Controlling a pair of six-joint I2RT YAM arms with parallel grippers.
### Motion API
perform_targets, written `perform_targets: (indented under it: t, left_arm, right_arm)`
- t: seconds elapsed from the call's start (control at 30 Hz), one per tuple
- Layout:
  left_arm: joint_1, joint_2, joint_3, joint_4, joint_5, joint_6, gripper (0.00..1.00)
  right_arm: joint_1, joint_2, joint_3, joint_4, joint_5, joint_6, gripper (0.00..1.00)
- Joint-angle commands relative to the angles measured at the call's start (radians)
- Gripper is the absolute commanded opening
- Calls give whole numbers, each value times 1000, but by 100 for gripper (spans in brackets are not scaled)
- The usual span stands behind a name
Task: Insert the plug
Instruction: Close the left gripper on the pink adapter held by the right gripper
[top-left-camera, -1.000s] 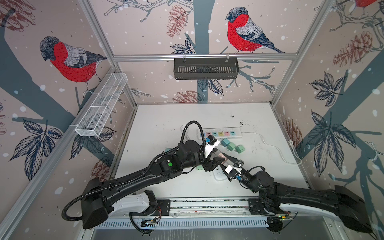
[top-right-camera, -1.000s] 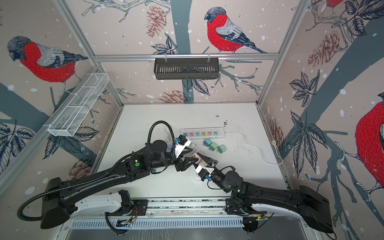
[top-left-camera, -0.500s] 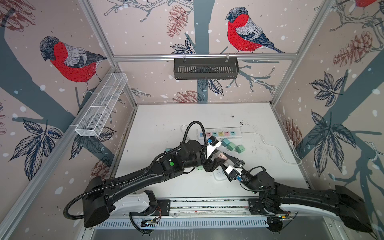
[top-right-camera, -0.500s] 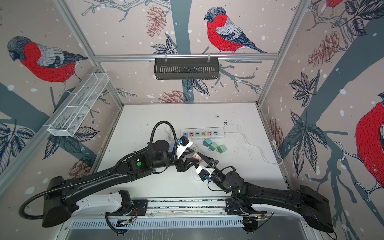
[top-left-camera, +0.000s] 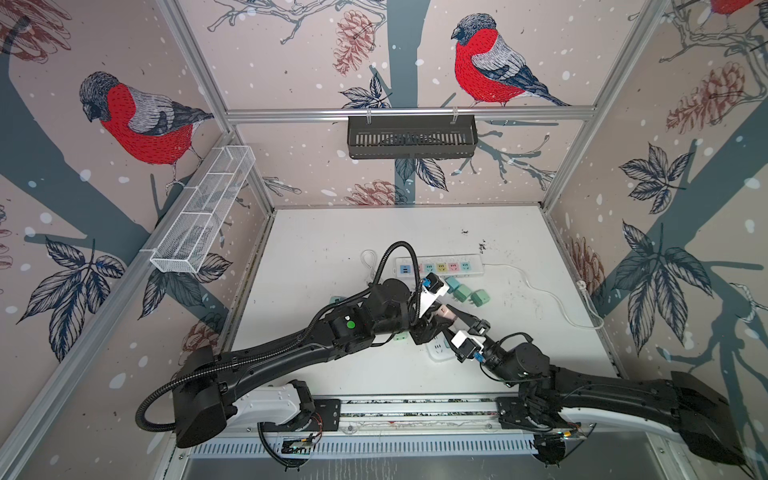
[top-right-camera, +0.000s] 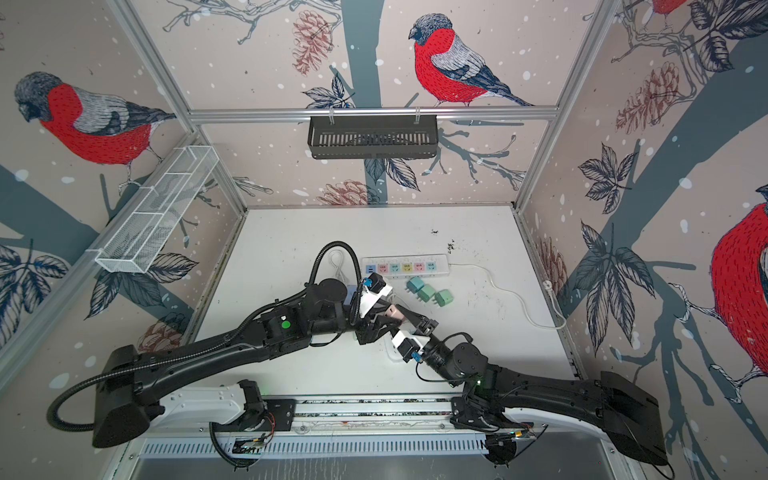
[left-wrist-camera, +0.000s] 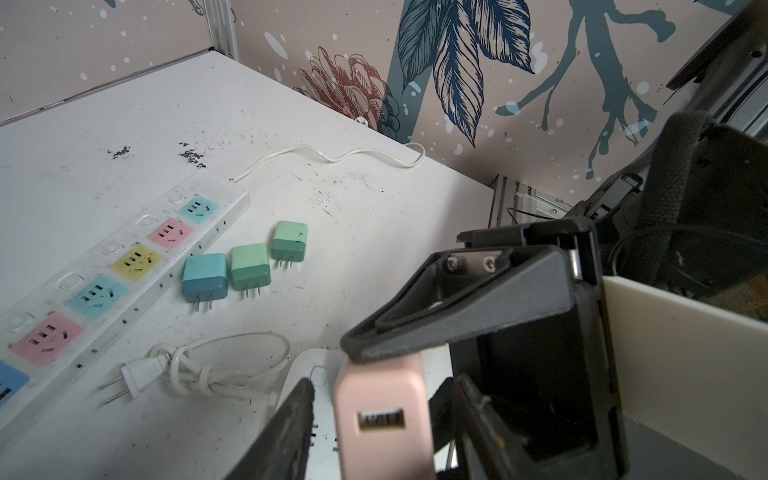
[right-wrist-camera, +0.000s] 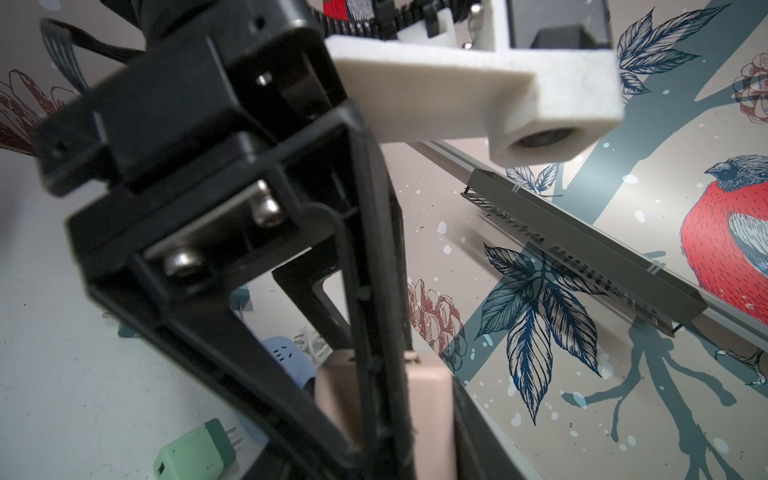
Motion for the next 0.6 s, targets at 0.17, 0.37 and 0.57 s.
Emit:
perform_targets:
  t: [0.17, 0.37, 0.57]
  left_arm:
    - [0, 33, 24, -12, 24, 26, 48]
    - [-2, 63, 38, -23, 41, 37, 41]
    - [-2, 72, 44, -26, 48, 42, 15]
  right_arm:
    - [2, -8, 2, 40, 1, 6, 2]
    - [3, -4, 1, 45, 2, 6, 2]
    - [1, -16, -5, 51, 8, 10, 7]
